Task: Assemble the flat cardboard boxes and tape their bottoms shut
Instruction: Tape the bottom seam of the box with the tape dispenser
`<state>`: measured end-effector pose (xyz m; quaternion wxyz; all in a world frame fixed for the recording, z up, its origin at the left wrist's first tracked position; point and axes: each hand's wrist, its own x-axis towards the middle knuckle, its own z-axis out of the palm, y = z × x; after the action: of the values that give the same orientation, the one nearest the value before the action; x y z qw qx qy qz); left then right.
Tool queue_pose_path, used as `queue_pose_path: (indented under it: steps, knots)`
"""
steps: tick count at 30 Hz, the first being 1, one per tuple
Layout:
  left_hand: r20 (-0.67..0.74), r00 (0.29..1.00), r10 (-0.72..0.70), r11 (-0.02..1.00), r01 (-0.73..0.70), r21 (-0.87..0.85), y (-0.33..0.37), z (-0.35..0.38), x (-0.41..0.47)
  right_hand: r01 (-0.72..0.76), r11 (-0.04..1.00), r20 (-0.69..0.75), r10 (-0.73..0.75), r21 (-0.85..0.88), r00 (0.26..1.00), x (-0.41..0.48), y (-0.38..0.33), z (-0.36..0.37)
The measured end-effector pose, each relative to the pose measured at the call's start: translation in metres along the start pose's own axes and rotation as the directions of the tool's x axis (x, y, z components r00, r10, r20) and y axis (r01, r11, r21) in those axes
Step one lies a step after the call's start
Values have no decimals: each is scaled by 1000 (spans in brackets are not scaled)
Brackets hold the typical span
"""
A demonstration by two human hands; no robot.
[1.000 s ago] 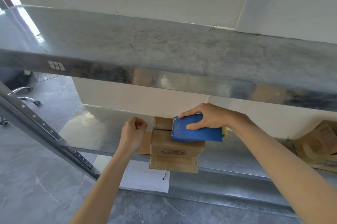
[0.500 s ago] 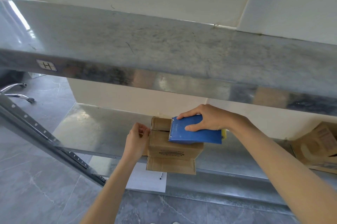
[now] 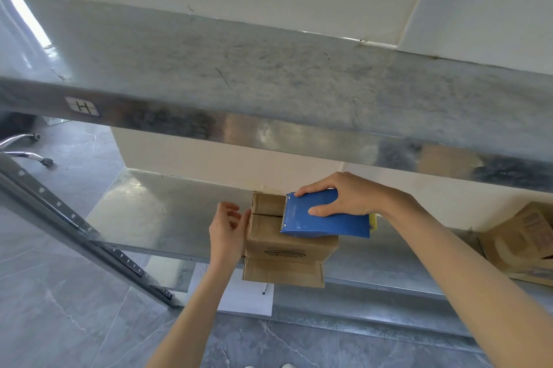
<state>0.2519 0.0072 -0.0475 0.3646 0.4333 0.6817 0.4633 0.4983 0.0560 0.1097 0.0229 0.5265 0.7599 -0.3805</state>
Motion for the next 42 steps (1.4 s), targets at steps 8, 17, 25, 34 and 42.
queue_pose_path:
  steps: [8,17,25,34,42]
  knots:
    - [7,996,86,989,-86,121,3,-21,4,1,1000,-1,-1,-5,1000,-1,-1,0]
    - [249,870,426,853,-478,209,41,0,-12,30,999,-3,-30,17,1000,-3,-2,-1]
    - [471,760,448,772,-594,225,27,7,-8,48,999,-10,-48,-16,999,-6,-2,-2]
    - [508,741,440,748,-615,249,26,7,-6,52,996,29,-50,-69,998,-8,-5,-3]
    - [533,728,430,773,-602,199,21,7,1,63,998,61,-64,8,996,-18,6,-8]
